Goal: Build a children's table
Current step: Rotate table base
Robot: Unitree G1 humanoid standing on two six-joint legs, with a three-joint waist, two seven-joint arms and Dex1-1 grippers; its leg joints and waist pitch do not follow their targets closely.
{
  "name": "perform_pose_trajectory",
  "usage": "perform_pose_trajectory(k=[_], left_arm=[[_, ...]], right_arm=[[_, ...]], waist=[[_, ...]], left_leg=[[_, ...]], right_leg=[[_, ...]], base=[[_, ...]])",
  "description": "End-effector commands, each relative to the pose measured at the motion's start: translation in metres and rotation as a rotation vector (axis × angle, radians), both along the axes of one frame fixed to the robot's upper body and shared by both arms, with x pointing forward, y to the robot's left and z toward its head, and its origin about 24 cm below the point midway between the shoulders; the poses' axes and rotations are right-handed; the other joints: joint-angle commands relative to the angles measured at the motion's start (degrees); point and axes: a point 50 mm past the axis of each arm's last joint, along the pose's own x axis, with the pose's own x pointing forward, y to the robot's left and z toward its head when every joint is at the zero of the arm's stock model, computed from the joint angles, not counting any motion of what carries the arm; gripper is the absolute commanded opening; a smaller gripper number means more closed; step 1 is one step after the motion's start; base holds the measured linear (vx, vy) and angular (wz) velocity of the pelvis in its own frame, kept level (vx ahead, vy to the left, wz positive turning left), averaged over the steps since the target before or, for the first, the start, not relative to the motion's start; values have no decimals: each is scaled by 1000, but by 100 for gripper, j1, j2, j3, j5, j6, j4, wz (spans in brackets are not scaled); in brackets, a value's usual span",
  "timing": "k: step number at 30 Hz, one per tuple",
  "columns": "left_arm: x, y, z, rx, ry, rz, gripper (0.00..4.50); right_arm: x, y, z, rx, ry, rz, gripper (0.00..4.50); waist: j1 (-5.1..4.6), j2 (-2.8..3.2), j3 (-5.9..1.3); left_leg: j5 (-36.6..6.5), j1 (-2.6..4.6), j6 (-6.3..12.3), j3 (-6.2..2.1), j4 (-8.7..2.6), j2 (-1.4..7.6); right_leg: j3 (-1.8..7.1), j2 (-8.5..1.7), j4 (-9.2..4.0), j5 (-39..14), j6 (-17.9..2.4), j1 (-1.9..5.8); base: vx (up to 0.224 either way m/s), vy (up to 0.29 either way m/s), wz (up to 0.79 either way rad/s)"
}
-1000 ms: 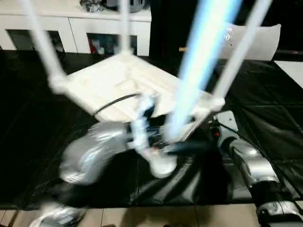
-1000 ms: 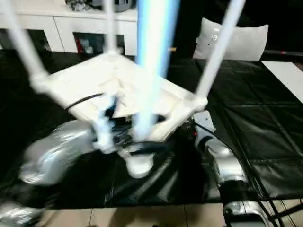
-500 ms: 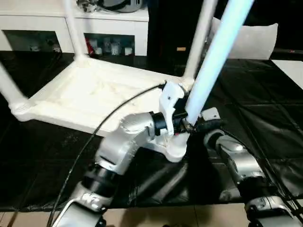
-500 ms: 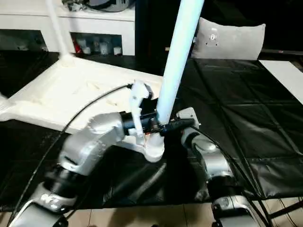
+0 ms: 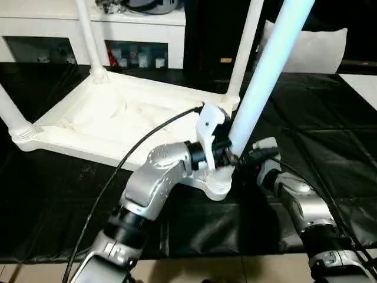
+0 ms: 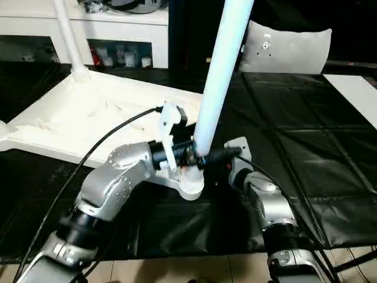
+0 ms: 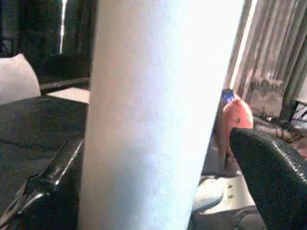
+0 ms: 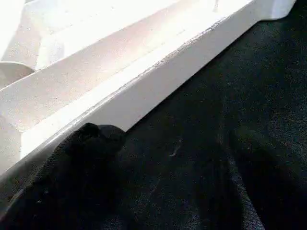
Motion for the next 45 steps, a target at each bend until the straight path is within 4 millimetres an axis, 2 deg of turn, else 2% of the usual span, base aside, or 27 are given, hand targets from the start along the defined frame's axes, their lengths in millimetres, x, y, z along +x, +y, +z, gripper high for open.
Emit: perform_pose_trajectory(k=[1,4,9,12,15,16,18,19,20,22,23,24,26,27,28,31,32,33,34,35,37,39,40,41,42,44,45], left_arm=[[-14,-23,9,-22,-24,-122,446],[-12,-24,8,-20,-27,-115,446],[-1,-20,5,4,-36,2,446],[11,-6,-1,71,-83,85,446],[14,17,-8,140,-111,35,446],[13,29,-12,176,-113,-1,446],[13,33,-13,193,-115,-11,446],[13,40,-16,224,-116,-31,446],[13,47,-21,260,-116,-60,446],[13,54,-25,300,-123,-94,446],[14,59,-28,328,-132,-115,446],[15,63,-30,350,-140,-128,446],[18,69,-32,392,-147,-146,446],[23,75,-34,430,-152,-158,429],[27,79,-35,461,-159,-154,418],[36,83,-37,516,-180,-138,405],[38,84,-39,543,-191,-132,405],[40,85,-41,571,-203,-129,390],[44,88,-46,633,-226,-129,374],[46,88,-48,658,-232,-124,368],[48,88,-51,679,-238,-121,360],[51,88,-57,726,-248,-129,350],[51,87,-59,744,-246,-141,337],[52,87,-60,754,-244,-151,320],[51,87,-61,761,-234,-168,320],[51,87,-62,762,-221,-186,304],[52,86,-63,761,-216,-198,289]], right_arm=[[3,41,17,103,-63,193,450],[4,42,17,95,-68,191,450],[3,33,16,61,-102,166,450],[3,15,18,22,-132,88,450],[3,-8,23,-16,-166,8,450],[0,-18,25,-8,-148,20,450],[-3,-20,26,-3,-143,44,450],[-6,-24,27,-6,-140,86,450],[-10,-28,28,-21,-150,130,450],[-13,-33,30,-47,-161,160,450],[-14,-37,31,-65,-168,168,450],[-14,-40,32,-77,-171,166,450],[-15,-46,34,-93,-173,171,450],[-18,-50,35,-106,-170,189,450],[-21,-52,36,-115,-165,209,450],[-28,-57,38,-133,-151,248,450],[-30,-58,38,-136,-145,260,450],[-32,-60,38,-138,-139,271,450],[-38,-63,38,-144,-125,297,450],[-41,-65,38,-146,-113,315,450],[-46,-67,39,-148,-99,338,450],[-54,-68,42,-124,-68,385,450],[-57,-68,44,-119,-59,400,450],[-58,-69,44,-118,-54,408,450],[-60,-69,46,-114,-46,419,450],[-61,-70,47,-110,-40,428,450],[-63,-70,48,-106,-36,434,450]], waist=[[73,-9,-365],[70,-6,-371],[68,-12,-356],[77,-22,-361],[96,-34,-363],[98,-40,-380],[110,-14,-385],[141,10,-385],[179,49,-383],[209,37,-379],[232,37,-384],[248,71,-382],[289,57,-382],[296,56,-382],[323,104,-381],[336,66,-386],[335,66,-367],[345,69,-369],[347,57,-373],[355,53,-379],[350,41,-377],[365,47,-393],[390,172,-391],[371,102,-398],[368,88,-397],[382,83,-390],[402,132,-390]], left_leg=[[-591,-77,403,-146,-368,379],[-536,-72,409,-149,-366,384],[-615,-69,400,-144,-366,378],[-648,-62,421,-152,-368,359],[-594,-72,416,-164,-381,359],[-527,-71,434,-162,-381,370],[-421,-53,475,-158,-377,390],[-391,-41,499,-150,-373,385],[-358,-28,505,-151,-375,417],[-433,-16,506,-136,-377,408],[-407,-34,480,-141,-381,401],[-415,-31,474,-145,-382,397],[-483,-3,409,-135,-387,397],[-489,-8,383,-141,-393,406],[-550,6,370,-135,-389,386],[-619,-14,378,-149,-389,374],[-635,-31,394,-149,-391,367],[-656,-17,404,-147,-386,360],[-617,-32,434,-151,-381,348],[-590,-36,465,-152,-377,349],[-565,-50,499,-160,-380,355],[-542,-44,528,-162,-371,363],[-553,-33,551,-167,-364,362],[-582,-36,564,-167,-372,381],[-591,-45,564,-170,-374,377],[-601,-41,560,-161,-368,368],[-603,-35,555,-162,-368,365]], right_leg=[[456,-581,-484,-1739,-778,363],[457,-582,-477,-1693,-759,359],[449,-583,-511,-1880,-679,352],[438,-569,-544,-2039,-523,340],[444,-583,-531,-2049,-439,353],[460,-586,-489,-1908,-459,346],[470,-575,-443,-1628,-575,333],[464,-559,-439,-1491,-636,330],[477,-579,-406,-1324,-744,317],[484,-570,-413,-1264,-777,311],[482,-586,-400,-1219,-817,333],[478,-585,-411,-1236,-815,334],[484,-583,-422,-1319,-777,331],[486,-590,-411,-1304,-793,337],[486,-581,-436,-1357,-751,333],[467,-581,-447,-1460,-628,372],[454,-589,-485,-1631,-601,367],[449,-583,-503,-1713,-569,362],[446,-577,-515,-1777,-497,374],[444,-573,-514,-1791,-413,375],[428,-572,-523,-1797,-370,378],[427,-581,-515,-1729,-400,382],[427,-586,-509,-1669,-419,372],[414,-574,-526,-1617,-433,376],[410,-573,-518,-1600,-451,383],[409,-590,-523,-1652,-487,381],[405,-595,-532,-1727,-509,379]], base=[[0,0,0],[0,0,0],[0,0,0],[0,0,0],[0,0,0],[0,0,0],[0,0,0],[0,0,0],[0,0,0],[0,0,0],[0,0,0],[0,0,0],[0,0,0],[0,0,0],[0,0,0],[0,0,0],[0,0,0],[0,0,0],[0,0,0],[0,0,0],[0,0,0],[0,0,0],[0,0,0],[0,0,0],[0,0,0],[0,0,0],[0,0,0]])
